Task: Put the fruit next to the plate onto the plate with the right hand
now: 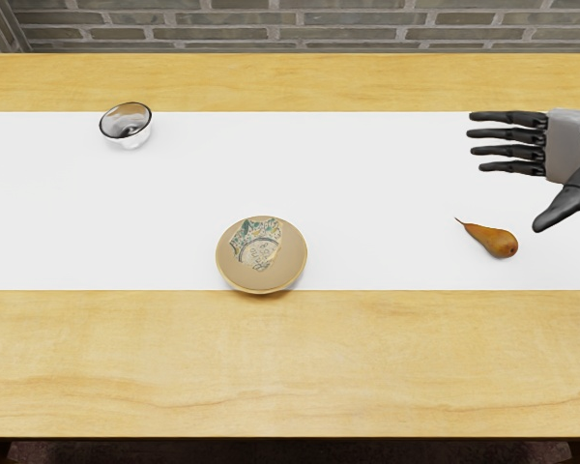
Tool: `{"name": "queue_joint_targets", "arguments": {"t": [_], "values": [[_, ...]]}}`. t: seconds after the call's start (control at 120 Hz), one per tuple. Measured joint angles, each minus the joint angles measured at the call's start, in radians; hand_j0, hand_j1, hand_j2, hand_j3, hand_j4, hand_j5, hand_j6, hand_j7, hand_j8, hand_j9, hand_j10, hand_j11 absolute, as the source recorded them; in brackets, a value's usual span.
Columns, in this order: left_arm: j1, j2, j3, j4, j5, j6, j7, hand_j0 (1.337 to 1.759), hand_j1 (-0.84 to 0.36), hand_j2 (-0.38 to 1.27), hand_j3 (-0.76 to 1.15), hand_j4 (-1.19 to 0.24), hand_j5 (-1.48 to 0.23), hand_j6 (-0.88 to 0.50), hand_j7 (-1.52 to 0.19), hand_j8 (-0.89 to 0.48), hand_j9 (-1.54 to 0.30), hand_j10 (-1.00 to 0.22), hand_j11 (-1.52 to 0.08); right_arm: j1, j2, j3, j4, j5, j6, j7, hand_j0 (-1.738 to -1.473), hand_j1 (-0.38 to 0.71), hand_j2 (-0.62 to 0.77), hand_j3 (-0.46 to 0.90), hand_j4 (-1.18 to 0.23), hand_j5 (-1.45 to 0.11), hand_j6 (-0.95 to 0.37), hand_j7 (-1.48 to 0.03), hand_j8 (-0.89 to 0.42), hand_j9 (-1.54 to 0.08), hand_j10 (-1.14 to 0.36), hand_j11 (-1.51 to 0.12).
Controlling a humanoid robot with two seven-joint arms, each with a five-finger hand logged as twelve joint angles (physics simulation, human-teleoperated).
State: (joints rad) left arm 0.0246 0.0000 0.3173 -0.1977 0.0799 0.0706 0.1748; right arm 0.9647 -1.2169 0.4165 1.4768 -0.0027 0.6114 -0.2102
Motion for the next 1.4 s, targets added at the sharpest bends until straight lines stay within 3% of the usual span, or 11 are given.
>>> {"name": "queue_joint_targets", "arguments": {"t": [0.208, 0.333, 0.458, 0.558, 0.708, 1.042, 1.4], "values": [[0.0, 0.0, 0.0, 0.0, 0.0, 0.0, 0.0, 1.658, 0.35, 0.0, 0.0, 0.0, 0.0, 0.0, 0.0, 0.0, 0.0, 0.0, 0.0, 0.014, 0.034, 0.027, -0.016, -0.032, 0.0, -0.102, -1.658, -0.29, -0.01, 0.0, -0.05, -0.06, -0.05, -0.06, -0.05, -0.06, -0.05, -0.06], [0.0, 0.0, 0.0, 0.0, 0.0, 0.0, 0.0, 1.658, 0.35, 0.0, 0.0, 0.0, 0.0, 0.0, 0.0, 0.0, 0.0, 0.0, 0.0, 0.018, 0.035, 0.035, 0.037, -0.13, -0.019, -0.161, -1.658, -0.29, -0.01, 0.0, -0.05, -0.06, -0.05, -0.06, -0.05, -0.06, -0.05, -0.06], [0.0, 0.0, 0.0, 0.0, 0.0, 0.0, 0.0, 1.658, 0.35, 0.0, 0.0, 0.0, 0.0, 0.0, 0.0, 0.0, 0.0, 0.0, 0.0, 0.031, 0.043, 0.041, 0.149, -0.248, -0.214, -0.264, -1.658, -0.3, -0.01, 0.0, -0.05, -0.06, -0.05, -0.06, -0.05, -0.06, -0.05, -0.06], [0.0, 0.0, 0.0, 0.0, 0.0, 0.0, 0.0, 1.658, 0.35, 0.0, 0.0, 0.0, 0.0, 0.0, 0.0, 0.0, 0.0, 0.0, 0.0, 0.037, 0.073, 0.037, 0.214, -0.402, -0.412, -0.296, -1.658, -0.3, -0.01, 0.0, -0.05, -0.06, -0.05, -0.06, -0.05, -0.06, -0.05, -0.06], [0.0, 0.0, 0.0, 0.0, 0.0, 0.0, 0.0, 1.658, 0.35, 0.0, 0.0, 0.0, 0.0, 0.0, 0.0, 0.0, 0.0, 0.0, 0.0, 0.025, 0.134, -0.001, 0.246, -0.569, -0.636, -0.348, -1.658, -0.3, -0.01, 0.0, -0.05, -0.06, -0.05, -0.06, -0.05, -0.06, -0.05, -0.06], [0.0, 0.0, 0.0, 0.0, 0.0, 0.0, 0.0, 1.658, 0.35, 0.0, 0.0, 0.0, 0.0, 0.0, 0.0, 0.0, 0.0, 0.0, 0.0, -0.059, 0.205, -0.057, 0.232, -0.714, -0.853, -0.374, -1.658, -0.3, -0.01, 0.0, -0.05, -0.06, -0.05, -0.06, -0.05, -0.06, -0.05, -0.06], [0.0, 0.0, 0.0, 0.0, 0.0, 0.0, 0.0, 1.658, 0.35, 0.0, 0.0, 0.0, 0.0, 0.0, 0.0, 0.0, 0.0, 0.0, 0.0, -0.086, 0.289, -0.1, 0.171, -0.788, -0.922, -0.373, -1.658, -0.03, -0.05, 0.0, -0.28, -0.35, -0.28, -0.35, -0.28, -0.35, -0.28, -0.35]]}}
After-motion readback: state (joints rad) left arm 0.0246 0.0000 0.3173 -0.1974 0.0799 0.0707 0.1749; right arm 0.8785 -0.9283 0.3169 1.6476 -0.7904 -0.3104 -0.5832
